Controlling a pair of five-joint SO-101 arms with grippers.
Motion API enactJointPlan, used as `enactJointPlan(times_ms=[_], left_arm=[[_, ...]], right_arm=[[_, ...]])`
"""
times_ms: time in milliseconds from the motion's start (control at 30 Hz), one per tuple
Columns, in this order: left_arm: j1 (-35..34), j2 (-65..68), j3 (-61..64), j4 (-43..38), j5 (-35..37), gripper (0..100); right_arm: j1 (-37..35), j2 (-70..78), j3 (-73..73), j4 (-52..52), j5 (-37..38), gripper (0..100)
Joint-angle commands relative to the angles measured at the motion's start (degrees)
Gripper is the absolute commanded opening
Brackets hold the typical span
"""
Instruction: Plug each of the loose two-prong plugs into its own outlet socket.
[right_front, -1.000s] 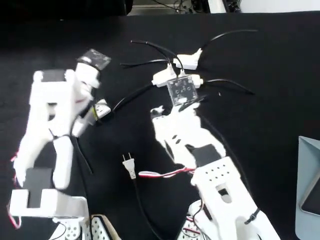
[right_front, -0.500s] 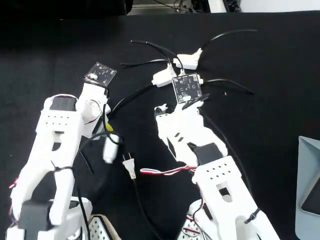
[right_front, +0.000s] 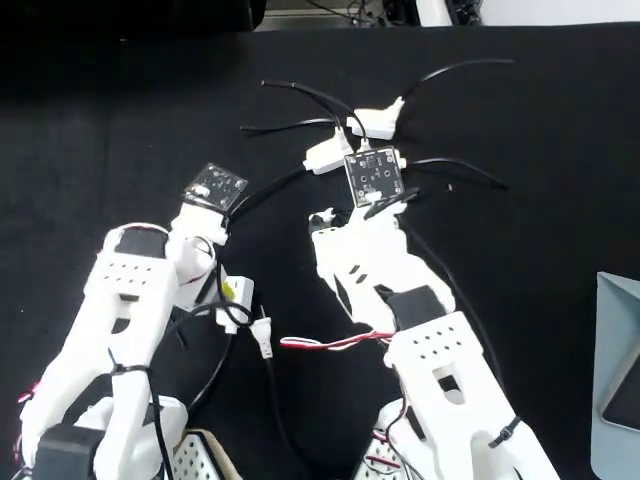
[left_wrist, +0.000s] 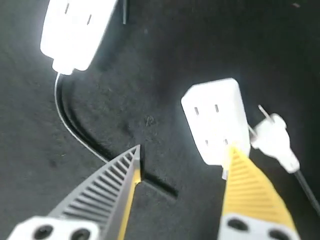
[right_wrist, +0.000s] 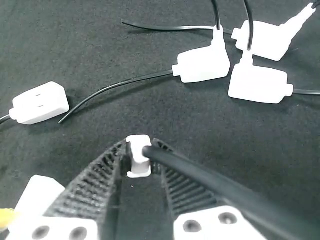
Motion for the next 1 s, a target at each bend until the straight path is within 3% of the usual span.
enactJointPlan(times_ms=[0, 333, 567, 667, 967], left_arm=[[2.1, 0.8, 2.3, -6.5, 5.7, 26], [8.1, 9.7, 3.9, -13.6, 16.4, 26], [8.2, 13.4, 3.5, -14.8, 15.6, 17], [7.5, 13.4, 2.9, -14.3, 10.8, 17], [7.1, 13.4, -10.5, 2.5, 8.8, 26]], right_arm=[[0.4, 0.1, -3.4, 0.4, 0.0, 1.3], [0.4, 0.2, -3.4, 0.4, -0.1, 1.3], [0.4, 0.2, -3.4, 0.4, -0.1, 1.3], [0.4, 0.2, -3.4, 0.4, -0.1, 1.3], [0.4, 0.2, -3.3, 0.4, 0.2, 1.3]])
